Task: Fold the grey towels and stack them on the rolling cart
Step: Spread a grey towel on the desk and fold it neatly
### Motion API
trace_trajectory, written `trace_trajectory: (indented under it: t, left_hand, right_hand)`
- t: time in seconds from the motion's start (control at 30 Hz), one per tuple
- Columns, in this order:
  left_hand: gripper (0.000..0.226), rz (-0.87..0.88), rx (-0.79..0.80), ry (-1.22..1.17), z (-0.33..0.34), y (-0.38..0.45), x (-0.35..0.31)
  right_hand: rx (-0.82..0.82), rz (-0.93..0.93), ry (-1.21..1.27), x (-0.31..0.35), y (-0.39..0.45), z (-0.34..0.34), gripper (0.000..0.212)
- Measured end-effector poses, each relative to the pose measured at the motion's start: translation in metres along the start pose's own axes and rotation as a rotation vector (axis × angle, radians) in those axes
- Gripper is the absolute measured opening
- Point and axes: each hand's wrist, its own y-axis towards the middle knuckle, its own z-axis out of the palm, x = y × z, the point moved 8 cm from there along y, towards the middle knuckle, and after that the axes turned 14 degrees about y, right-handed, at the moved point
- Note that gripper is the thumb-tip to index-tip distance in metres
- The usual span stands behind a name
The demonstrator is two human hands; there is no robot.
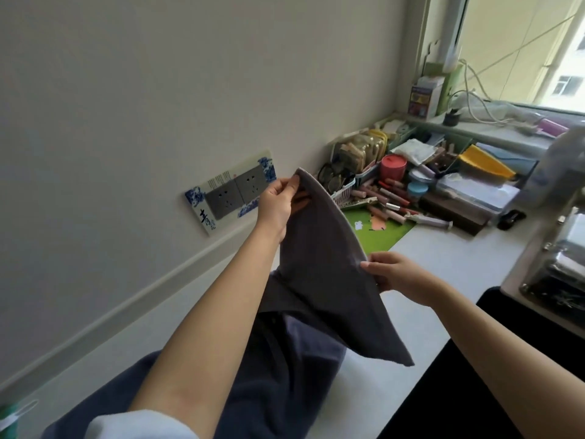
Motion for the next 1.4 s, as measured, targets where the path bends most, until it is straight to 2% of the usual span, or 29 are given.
trace_trajectory:
  t: [0.1, 0.17, 0.23, 0.33, 0.37, 0.43, 0.5, 0.57, 0.63, 0.67, 0.7, 0.77, 0.83, 0.9, 0.97, 1.03, 1.1, 1.17, 1.23, 1.3, 1.37, 1.4]
  left_hand:
    - [0.017, -0.033, 0.152, -0.030, 0.044, 0.006, 0.008]
    - [0.032, -0.074, 0.294, 0.024, 0.077, 0.003, 0.021]
    - [0.042, -0.122, 0.395, 0.086, 0.105, -0.003, 0.041]
    - [0.039, -0.200, 0.483, 0.171, 0.131, -0.018, 0.072]
    - [0.038, -0.205, 0.498, 0.217, 0.139, -0.021, 0.081]
    - [0.032, -0.174, 0.489, 0.293, 0.147, -0.023, 0.093]
    - [0.030, -0.130, 0.471, 0.354, 0.147, -0.023, 0.098]
    - [0.049, -0.094, 0.442, 0.518, 0.144, -0.023, 0.100]
    - [0.069, -0.081, 0.344, 0.768, 0.137, -0.021, 0.103]
    - [0.072, -0.061, 0.267, 0.852, 0.133, -0.019, 0.101]
    - [0.069, -0.036, 0.181, 0.883, 0.129, -0.015, 0.099]
    - [0.043, -0.046, 0.034, 0.783, 0.115, -0.009, 0.097]
    - [0.017, -0.140, -0.001, 0.606, 0.102, -0.005, 0.101]
    - [0.005, -0.182, 0.019, 0.522, 0.091, -0.002, 0.096]
    - [0.014, -0.204, 0.083, 0.466, 0.085, 0.003, 0.089]
    - [0.022, -0.219, 0.166, 0.384, 0.084, 0.007, 0.079]
    - [0.024, -0.228, 0.206, 0.285, 0.079, 0.012, 0.067]
    - [0.024, -0.239, 0.197, 0.204, 0.066, 0.019, 0.053]
    - [0.019, -0.245, 0.223, 0.236, 0.050, 0.025, 0.039]
    - [0.009, -0.259, 0.343, 0.440, 0.036, 0.030, 0.030]
    - [0.028, -0.274, 0.489, 0.752, 0.026, 0.038, 0.025]
    - [0.028, -0.263, 0.520, 0.926, 0.023, 0.045, 0.020]
  right_hand:
    - [-0.183, -0.073, 0.224, 0.018, -0.007, -0.033, 0.014]
    - [-0.293, -0.158, 0.327, 0.031, -0.009, -0.055, 0.018]
    - [-0.351, -0.217, 0.332, 0.042, -0.005, -0.072, 0.022]
    - [-0.442, -0.212, 0.283, 0.042, 0.010, -0.088, 0.018]
    - [-0.482, -0.198, 0.264, 0.039, 0.016, -0.096, 0.012]
    - [-0.512, -0.190, 0.255, 0.032, 0.029, -0.105, 0.019]
    - [-0.451, -0.194, 0.263, 0.031, 0.041, -0.103, 0.019]
    - [-0.376, -0.173, 0.265, 0.032, 0.050, -0.097, 0.010]
    - [-0.285, -0.129, 0.321, 0.032, 0.060, -0.091, 0.014]
    - [-0.231, -0.106, 0.364, 0.032, 0.064, -0.088, 0.018]
    - [-0.184, -0.086, 0.406, 0.034, 0.068, -0.085, 0.020]
    - [-0.115, -0.077, 0.434, 0.040, 0.075, -0.084, 0.021]
    - [-0.111, -0.114, 0.287, 0.046, 0.082, -0.089, 0.021]
    - [-0.132, -0.159, 0.021, 0.051, 0.090, -0.096, 0.026]
    - [-0.122, -0.201, -0.299, 0.057, 0.097, -0.095, 0.027]
    - [-0.088, -0.220, -0.650, 0.060, 0.103, -0.089, 0.017]
    - [-0.006, -0.162, -0.860, 0.051, 0.111, -0.086, 0.032]
    - [0.089, -0.123, -0.922, 0.037, 0.117, -0.091, 0.037]
    - [0.175, -0.125, -0.814, 0.035, 0.114, -0.098, 0.032]
    - [0.219, -0.128, -0.700, 0.047, 0.104, -0.105, 0.051]
    - [0.224, -0.075, -0.650, 0.059, 0.095, -0.117, 0.065]
    - [0.219, -0.035, -0.638, 0.062, 0.092, -0.124, 0.070]
